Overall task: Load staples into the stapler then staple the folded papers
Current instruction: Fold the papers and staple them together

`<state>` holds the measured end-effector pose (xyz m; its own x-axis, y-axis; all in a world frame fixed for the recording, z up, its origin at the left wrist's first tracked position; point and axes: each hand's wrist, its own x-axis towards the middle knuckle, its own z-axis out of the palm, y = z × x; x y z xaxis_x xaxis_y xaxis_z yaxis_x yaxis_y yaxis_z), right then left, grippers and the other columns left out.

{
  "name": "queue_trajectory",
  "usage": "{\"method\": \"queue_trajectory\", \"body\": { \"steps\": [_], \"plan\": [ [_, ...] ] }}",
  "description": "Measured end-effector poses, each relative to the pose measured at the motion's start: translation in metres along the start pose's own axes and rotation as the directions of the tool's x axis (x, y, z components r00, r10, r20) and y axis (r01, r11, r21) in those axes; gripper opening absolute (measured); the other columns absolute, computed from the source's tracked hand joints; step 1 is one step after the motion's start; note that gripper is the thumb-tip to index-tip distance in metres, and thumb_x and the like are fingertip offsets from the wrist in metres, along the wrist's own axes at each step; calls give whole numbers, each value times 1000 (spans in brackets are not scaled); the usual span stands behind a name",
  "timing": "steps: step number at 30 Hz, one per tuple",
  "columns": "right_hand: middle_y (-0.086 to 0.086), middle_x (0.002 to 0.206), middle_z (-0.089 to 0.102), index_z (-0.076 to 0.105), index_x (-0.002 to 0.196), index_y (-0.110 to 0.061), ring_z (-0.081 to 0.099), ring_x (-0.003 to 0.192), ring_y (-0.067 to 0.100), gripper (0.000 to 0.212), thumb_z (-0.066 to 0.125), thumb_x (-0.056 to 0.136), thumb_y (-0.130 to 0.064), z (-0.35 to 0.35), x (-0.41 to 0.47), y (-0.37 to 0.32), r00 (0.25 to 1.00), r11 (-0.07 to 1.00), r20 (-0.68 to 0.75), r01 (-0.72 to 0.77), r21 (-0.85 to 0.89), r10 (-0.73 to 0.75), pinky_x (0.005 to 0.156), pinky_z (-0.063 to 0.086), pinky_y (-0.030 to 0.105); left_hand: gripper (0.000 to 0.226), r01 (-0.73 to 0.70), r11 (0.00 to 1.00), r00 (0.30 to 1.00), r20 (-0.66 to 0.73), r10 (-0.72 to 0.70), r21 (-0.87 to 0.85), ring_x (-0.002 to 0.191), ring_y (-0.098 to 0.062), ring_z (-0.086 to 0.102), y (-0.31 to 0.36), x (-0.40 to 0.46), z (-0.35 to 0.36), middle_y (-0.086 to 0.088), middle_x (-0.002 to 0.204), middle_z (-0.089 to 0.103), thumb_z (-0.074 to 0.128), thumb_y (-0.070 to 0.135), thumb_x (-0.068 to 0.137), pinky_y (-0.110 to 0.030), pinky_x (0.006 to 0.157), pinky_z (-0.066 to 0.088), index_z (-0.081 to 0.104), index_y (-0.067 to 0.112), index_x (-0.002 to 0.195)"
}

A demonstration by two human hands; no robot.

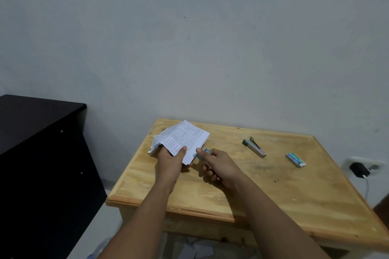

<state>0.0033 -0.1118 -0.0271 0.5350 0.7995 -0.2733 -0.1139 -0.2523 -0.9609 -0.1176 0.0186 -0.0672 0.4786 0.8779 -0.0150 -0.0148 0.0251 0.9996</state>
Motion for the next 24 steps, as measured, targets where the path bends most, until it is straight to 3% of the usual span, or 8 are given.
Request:
{"method": "queue_trajectory", "body": {
  "steps": [3,7,9,12,15,17,21,24],
  "plan": [
    [7,71,62,64,108,-5,45,49,13,42,82,88,-38,1,0,1,1000,999,9,18,-37,-17,45,36,25,58,12,1000,1000,-16,-12,-15,106,-23,76,-4,4,0,15,116,77,77,59,72,-60,84,64,65,46,127],
    [15,78,65,68,120,-16,53,54,16,28,76,93,-17,0,-6,2,998,999,32,49,2,-49,53,49,30,41,16,996,999,-34,-19,-83,84,-22,81,6,-2,2,6,116,77,76,27,95,-59,77,66,63,34,134],
    [11,76,66,68,122,-22,57,51,12,28,74,95,-15,1,-9,3,995,995,18,96,-16,-96,49,47,25,40,18,994,999,-39,-22,-105,82,-22,81,7,-3,3,3,116,77,74,20,98,-58,73,66,62,30,135],
    [-3,72,67,77,109,-20,57,58,8,14,70,98,-26,8,-8,3,985,976,-63,147,-162,-159,49,42,20,39,4,996,1000,-26,-7,-94,85,-27,80,7,-4,3,0,115,77,73,20,98,-53,67,66,64,29,134],
    [-1,67,64,79,88,-10,51,57,11,48,56,103,-49,13,-10,2,991,990,-86,96,-105,-106,49,36,23,37,-4,998,1000,-3,4,-70,89,-34,78,5,-4,3,-4,114,78,74,27,95,-46,62,64,66,32,130],
    [6,72,66,78,96,0,53,55,13,60,49,105,-53,13,-12,2,993,995,-72,91,-52,-94,49,37,24,38,-9,999,1000,2,9,-33,94,-32,78,5,-5,4,1,114,79,75,32,91,-52,65,66,67,35,129],
    [8,72,67,77,105,0,53,50,15,53,58,102,-49,11,-14,1,996,997,-46,78,7,-78,52,46,26,44,-51,998,999,16,50,47,104,-21,76,2,-6,5,15,115,78,75,45,85,-58,79,66,66,42,128],
    [11,73,64,77,108,0,57,56,20,46,67,98,-45,9,-13,1,998,994,-9,59,89,-59,62,58,36,49,-83,993,996,28,81,79,107,-18,75,1,-5,6,18,118,76,75,48,84,-57,81,65,63,43,132]
  ]
}}
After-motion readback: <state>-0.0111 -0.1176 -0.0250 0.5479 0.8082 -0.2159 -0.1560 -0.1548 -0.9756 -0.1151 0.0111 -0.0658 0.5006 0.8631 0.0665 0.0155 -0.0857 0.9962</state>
